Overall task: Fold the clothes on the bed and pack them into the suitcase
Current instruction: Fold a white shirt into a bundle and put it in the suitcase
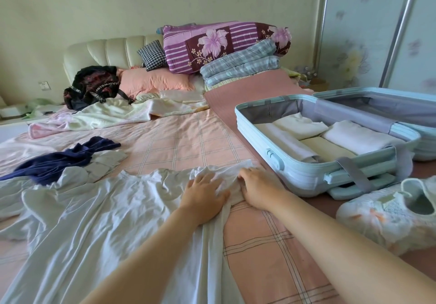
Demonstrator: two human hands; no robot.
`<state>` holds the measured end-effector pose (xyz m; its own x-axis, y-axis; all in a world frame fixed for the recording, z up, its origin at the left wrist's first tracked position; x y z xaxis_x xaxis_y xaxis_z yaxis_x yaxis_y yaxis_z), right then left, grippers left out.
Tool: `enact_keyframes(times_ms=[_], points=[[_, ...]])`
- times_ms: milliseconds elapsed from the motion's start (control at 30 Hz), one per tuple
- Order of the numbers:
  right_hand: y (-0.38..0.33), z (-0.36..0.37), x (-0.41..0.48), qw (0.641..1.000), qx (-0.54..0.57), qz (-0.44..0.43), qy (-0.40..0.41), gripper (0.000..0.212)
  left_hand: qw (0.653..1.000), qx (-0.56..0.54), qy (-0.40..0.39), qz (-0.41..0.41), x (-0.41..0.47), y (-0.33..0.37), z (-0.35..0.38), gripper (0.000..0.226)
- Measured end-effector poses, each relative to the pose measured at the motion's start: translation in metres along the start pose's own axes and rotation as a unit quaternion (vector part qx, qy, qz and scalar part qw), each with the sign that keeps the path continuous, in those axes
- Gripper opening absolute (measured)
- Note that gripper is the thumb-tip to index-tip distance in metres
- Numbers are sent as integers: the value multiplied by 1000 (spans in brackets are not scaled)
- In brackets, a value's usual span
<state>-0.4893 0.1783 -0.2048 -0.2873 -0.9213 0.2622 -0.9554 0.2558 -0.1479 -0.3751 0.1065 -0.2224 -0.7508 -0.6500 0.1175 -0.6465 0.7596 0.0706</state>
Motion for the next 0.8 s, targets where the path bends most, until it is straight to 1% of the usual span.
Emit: enact_keyframes(times_ms=[33, 67, 133, 167, 200, 267, 333, 367, 433, 467, 500, 567, 600, 633, 667, 700, 733, 800], points=[[3, 2, -1, 999, -20, 28, -7, 22, 1000, -15, 0, 14, -1, 6, -2, 53], [6, 2, -2, 998, -34, 52, -10, 22, 999, -28, -15, 24, -2, 12, 0, 54], [8, -5, -5, 996, -42, 83, -11, 20, 997, -33, -62, 30, -5, 21, 12, 62], [9, -11, -6, 995, -44, 94, -3, 19, 997, -32, -69, 30, -5, 23, 17, 65], [11, -18, -8, 993, -54, 102, 8, 19, 997, -29, -59, 30, -4, 23, 19, 65], [15, -29, -13, 989, -94, 111, 19, 27, 1000, -8, -3, 20, 1, 23, 15, 59], [18, -28, -16, 984, -133, 120, -21, 34, 999, 4, 42, -4, 3, 23, 8, 56], [19, -23, -16, 980, -142, 127, -49, 37, 1000, -4, 30, -8, 3, 26, 9, 56], [20, -14, -13, 972, -155, 149, -94, 40, 998, -22, -51, 11, 2, 36, 23, 58], [14, -17, -11, 970, -167, 149, -99, 39, 996, -30, -86, 23, 0, 40, 29, 58], [6, -21, -7, 972, -183, 125, -78, 38, 994, -41, -99, 34, 0, 41, 32, 57], [-21, -22, 1, 981, -189, 12, -38, 39, 994, -82, -56, 54, 1, 36, 23, 52], [-35, -16, 1, 986, -152, -49, -50, 45, 994, -96, -24, 55, 0, 30, 15, 49], [-41, -7, 0, 990, -80, -71, -86, 53, 995, -94, 1, 47, -1, 19, 9, 47], [-44, 3, -2, 989, -25, -58, -133, 60, 996, -80, 14, 31, -3, 6, 4, 46], [-44, 11, 0, 986, -17, -31, -162, 60, 997, -68, 19, 15, -5, -9, 2, 45], [-44, 15, 4, 984, -50, -5, -173, 55, 998, -65, 18, -4, -9, -26, 1, 44], [-48, 12, 16, 976, -149, 24, -156, 41, 996, -69, 31, -37, -18, -59, -5, 42]])
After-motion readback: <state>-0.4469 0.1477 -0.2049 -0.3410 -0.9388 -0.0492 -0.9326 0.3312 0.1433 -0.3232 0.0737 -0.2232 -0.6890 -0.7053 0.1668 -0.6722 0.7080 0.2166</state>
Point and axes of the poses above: each hand's wrist, its own x-axis towards the middle knuckle, its own z-axis out of the palm, y = z × x, the point moved 9 cm from there along x, towards the middle knuckle, and after that the axes turned 5 degrees about x, right-handed, at the moved point
